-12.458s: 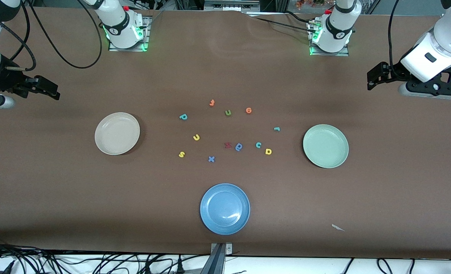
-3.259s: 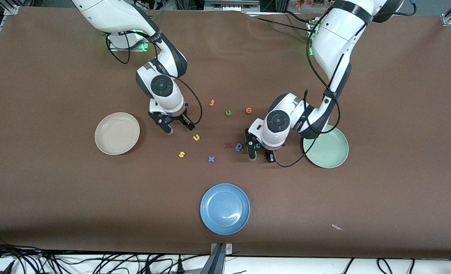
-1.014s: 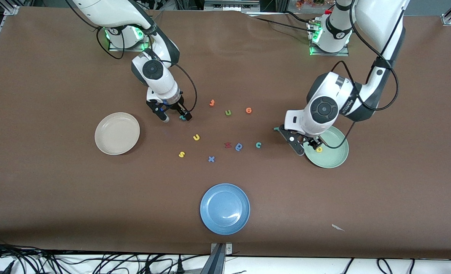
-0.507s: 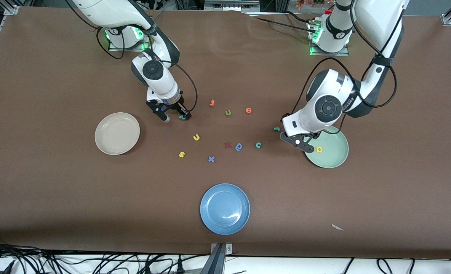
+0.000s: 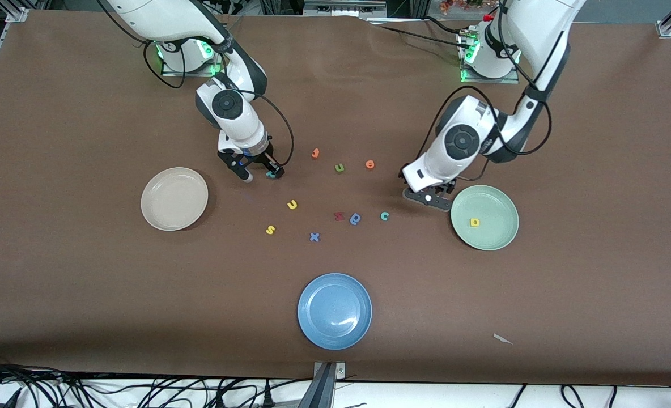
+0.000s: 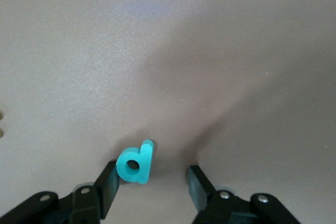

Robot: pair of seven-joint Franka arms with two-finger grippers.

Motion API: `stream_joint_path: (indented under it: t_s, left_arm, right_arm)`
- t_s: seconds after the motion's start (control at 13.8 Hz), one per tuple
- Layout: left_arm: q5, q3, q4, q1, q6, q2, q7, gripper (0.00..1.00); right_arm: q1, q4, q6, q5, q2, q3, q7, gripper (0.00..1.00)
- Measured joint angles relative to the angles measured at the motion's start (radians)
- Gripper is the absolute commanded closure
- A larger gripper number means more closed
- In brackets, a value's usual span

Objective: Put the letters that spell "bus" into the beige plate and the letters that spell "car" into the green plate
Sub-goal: 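Grasp the d with the right gripper while the left gripper grasps the y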

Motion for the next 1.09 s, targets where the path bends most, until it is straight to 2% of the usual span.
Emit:
stream_joint_path:
  t_s: [0.22,0.43,0.51,0.58,0.65,0.8,0.94,1.01,1.09]
  left_arm:
    - [0.0,0.001,-0.007,-0.012,0.076,0.043,-0.008,0.04]
    - [0.019,0.004,-0.007,-0.011,0.095,0.065,-0.004,0.11]
    - [0.04,0.004,-0.007,-0.011,0.095,0.067,-0.004,0.16]
    - [0.053,0.004,-0.007,-0.01,0.095,0.069,-0.004,0.28]
    - [0.057,0.004,-0.007,-0.01,0.095,0.07,-0.004,0.34]
    - [0.06,0.004,-0.007,-0.01,0.095,0.075,-0.004,0.35]
    - [0.063,0.004,-0.007,-0.01,0.097,0.084,-0.004,0.49]
    - [0.07,0.004,-0.007,-0.01,0.101,0.087,-0.004,0.67]
    - [0.087,0.005,-0.006,-0.01,0.101,0.087,-0.004,0.81]
  right_arm:
    - [0.0,0.003,0.001,0.0,0.0,-0.002,-0.007,0.44]
    - [0.001,0.007,0.001,0.0,0.0,-0.011,-0.019,0.48]
    - [0.001,0.007,0.001,0.0,0.0,-0.014,-0.022,0.5]
    - [0.001,0.008,0.001,0.0,0.0,-0.014,-0.024,0.5]
    - [0.002,0.008,0.001,0.0,0.0,-0.014,-0.025,0.5]
    - [0.004,0.009,0.001,0.0,0.0,-0.015,-0.026,0.51]
    - [0.004,0.01,0.001,0.0,0.0,-0.015,-0.028,0.56]
    - [0.005,0.01,0.001,0.0,0.0,-0.015,-0.033,0.57]
    - [0.005,0.01,0.001,0.0,0.0,-0.016,-0.037,0.58]
